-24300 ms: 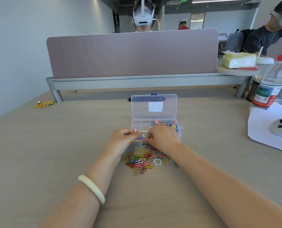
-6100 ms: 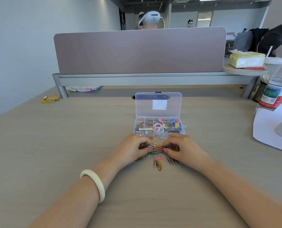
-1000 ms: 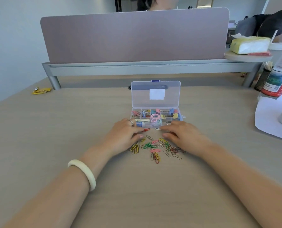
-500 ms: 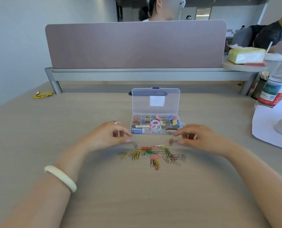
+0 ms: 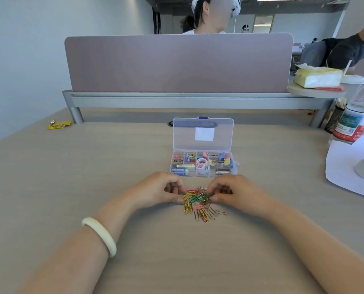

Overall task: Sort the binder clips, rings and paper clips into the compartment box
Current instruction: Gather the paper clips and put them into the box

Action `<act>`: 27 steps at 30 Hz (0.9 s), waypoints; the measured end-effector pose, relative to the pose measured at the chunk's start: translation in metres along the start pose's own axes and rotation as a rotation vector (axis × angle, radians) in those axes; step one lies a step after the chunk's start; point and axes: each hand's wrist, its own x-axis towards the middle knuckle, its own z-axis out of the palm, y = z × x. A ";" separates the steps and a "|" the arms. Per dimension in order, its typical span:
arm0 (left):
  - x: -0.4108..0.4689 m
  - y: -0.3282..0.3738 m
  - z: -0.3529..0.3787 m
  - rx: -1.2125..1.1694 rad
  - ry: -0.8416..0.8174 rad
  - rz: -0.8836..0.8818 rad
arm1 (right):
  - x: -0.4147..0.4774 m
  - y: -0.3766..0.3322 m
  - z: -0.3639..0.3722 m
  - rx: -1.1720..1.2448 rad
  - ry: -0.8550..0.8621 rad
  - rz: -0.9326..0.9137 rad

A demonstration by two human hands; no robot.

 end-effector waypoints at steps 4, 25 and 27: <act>-0.003 -0.004 -0.013 0.039 0.139 0.020 | -0.007 0.009 -0.024 -0.026 0.077 0.064; 0.004 0.014 0.022 0.182 0.052 0.141 | -0.003 -0.013 0.014 -0.212 -0.004 -0.025; 0.005 0.015 0.023 0.199 0.082 0.147 | -0.002 -0.013 0.017 -0.209 0.050 -0.043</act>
